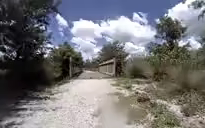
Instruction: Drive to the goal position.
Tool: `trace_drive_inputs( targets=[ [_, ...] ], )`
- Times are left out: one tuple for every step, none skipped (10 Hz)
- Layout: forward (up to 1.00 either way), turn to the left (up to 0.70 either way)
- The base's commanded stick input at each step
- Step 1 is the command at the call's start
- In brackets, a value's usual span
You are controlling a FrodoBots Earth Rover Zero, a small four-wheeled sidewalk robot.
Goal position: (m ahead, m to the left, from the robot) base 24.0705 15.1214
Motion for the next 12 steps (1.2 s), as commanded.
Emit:
trace_drive_inputs(
  targets=[
    [0.7,0.13],
    [0.7,0.02],
    [0.7,0.0],
    [0.7,0.0],
    [0.7,0.0],
    [0.7,0.0],
    [0.7,0.0],
    [0.7,0.0],
    [0.7,0.0],
    [0.7,0.0],
    [0.7,0.0],
    [0.7,0.0]
  ],
)
